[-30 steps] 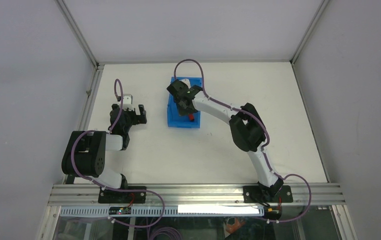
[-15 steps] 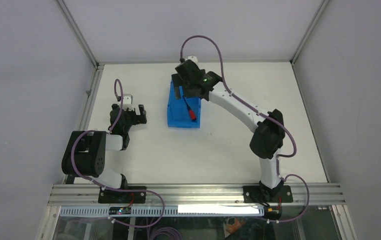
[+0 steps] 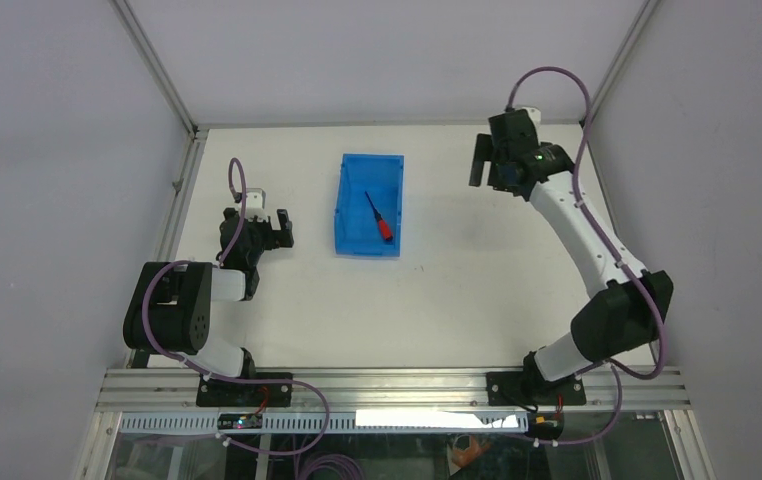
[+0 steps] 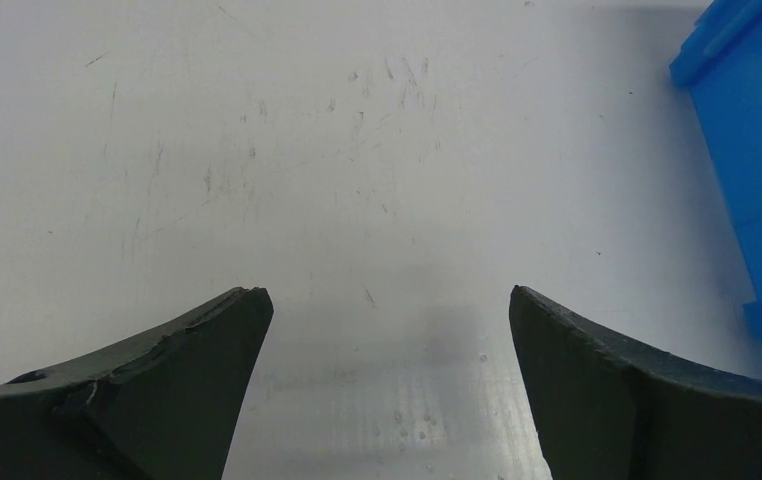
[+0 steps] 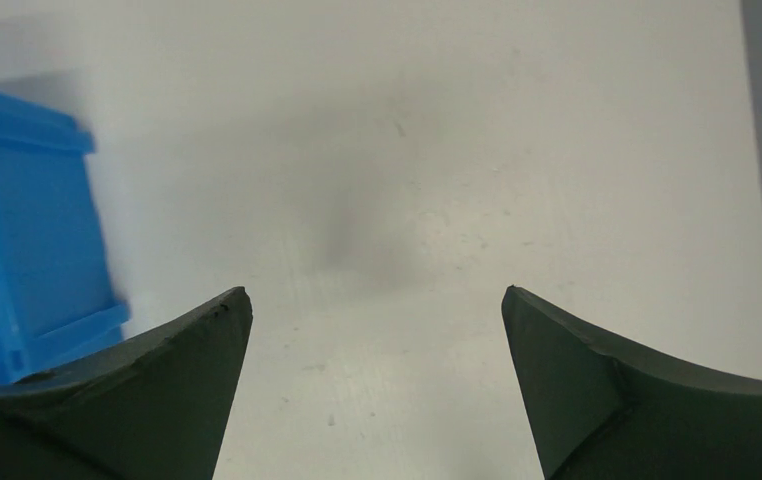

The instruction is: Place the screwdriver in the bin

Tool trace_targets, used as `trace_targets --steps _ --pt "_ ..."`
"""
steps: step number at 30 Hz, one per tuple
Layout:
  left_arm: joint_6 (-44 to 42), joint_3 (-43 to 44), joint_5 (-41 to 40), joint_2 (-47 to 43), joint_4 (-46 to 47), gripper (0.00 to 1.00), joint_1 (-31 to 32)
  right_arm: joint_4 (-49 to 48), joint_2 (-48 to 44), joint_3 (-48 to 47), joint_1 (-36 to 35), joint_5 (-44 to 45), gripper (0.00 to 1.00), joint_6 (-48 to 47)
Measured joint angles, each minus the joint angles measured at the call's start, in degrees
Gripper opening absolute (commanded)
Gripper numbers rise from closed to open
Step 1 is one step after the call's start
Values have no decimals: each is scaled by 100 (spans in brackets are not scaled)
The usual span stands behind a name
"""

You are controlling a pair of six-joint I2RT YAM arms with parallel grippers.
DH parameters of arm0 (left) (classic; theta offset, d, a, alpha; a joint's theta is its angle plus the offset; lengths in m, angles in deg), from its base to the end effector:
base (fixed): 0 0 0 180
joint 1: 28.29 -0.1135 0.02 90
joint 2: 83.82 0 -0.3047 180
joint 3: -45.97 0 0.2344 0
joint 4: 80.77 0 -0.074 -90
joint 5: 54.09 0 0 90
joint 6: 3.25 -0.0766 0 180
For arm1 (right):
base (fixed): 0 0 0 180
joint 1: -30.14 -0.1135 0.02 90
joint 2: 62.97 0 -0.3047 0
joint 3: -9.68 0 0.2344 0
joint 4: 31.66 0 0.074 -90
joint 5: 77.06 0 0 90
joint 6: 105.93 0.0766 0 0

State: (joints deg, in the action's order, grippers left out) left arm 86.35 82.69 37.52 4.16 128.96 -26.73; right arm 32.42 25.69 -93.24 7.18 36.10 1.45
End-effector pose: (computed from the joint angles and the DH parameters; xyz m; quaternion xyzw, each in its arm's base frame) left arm 0.2958 -0.0102 0.1799 0.0220 0.8264 -0.0173 0.5624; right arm 0.3186 0.1023 0.3655 0.0241 0.9223 -0.0609 0.3809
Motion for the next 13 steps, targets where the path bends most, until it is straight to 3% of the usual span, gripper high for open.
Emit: trace_targets --steps 6,13 --pt "0 0 0 0 0 99 0 129 -623 400 916 46 99 -48" --pt "0 0 0 0 0 99 0 83 -918 785 1005 -98 99 -39"
